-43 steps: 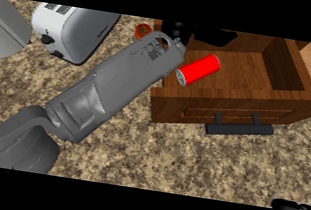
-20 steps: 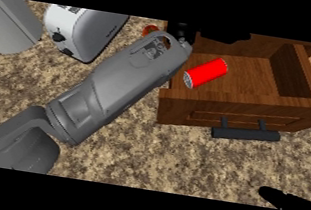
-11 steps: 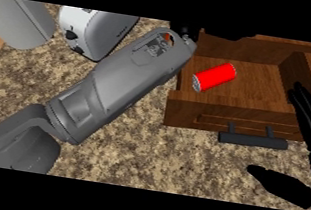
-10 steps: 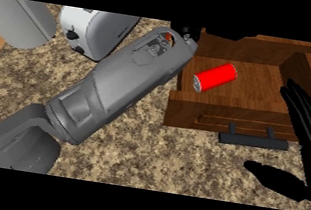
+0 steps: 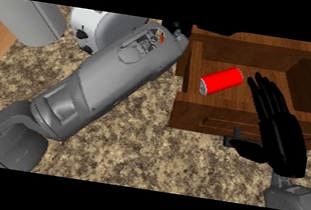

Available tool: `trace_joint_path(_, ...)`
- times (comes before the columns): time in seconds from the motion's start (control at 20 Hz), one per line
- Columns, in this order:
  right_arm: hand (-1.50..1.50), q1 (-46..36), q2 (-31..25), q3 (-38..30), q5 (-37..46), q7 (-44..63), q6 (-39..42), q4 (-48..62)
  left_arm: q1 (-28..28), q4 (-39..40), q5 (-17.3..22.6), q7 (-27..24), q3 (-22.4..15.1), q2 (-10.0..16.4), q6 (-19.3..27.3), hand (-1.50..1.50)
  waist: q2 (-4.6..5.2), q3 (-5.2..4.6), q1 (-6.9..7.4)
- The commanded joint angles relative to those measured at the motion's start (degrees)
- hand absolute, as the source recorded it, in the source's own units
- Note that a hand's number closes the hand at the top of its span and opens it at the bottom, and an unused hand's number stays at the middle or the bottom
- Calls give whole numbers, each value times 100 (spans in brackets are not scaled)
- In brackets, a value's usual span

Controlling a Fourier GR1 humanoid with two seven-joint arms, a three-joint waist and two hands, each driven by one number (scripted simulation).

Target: Pick up the can, place it into the drawer and close the drawer

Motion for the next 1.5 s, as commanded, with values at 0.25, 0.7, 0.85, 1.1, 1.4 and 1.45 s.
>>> trace_joint_path(0.25,-150,-895,59,-544,167,-345,-880,1906,528,-1539,-358,1043,-227,1051,-74,-150,-43,0,153)
trace_joint_path(0.7,-150,-1908,378,-657,988,-199,-1945,3876,1100,-2489,-525,1340,-265,1603,-115,-150,11,3,283)
trace_joint_path(0.85,-150,-2162,232,-869,916,-445,-2218,4328,1280,-2756,-502,1524,-210,1928,-323,-150,16,4,287)
trace_joint_path(1.1,-150,-2946,334,-1191,1018,-372,-2906,5322,1475,-3074,-543,1709,-54,2327,-393,-150,61,8,296)
trace_joint_path(1.4,-150,-4016,149,-1526,1116,-294,-3226,6421,2151,-3688,-741,1706,-226,2291,-158,-150,80,6,348)
trace_joint_path(1.45,-150,-4109,214,-1502,1209,-323,-3432,6650,2006,-3738,-730,1816,-216,2289,-248,-150,99,10,365)
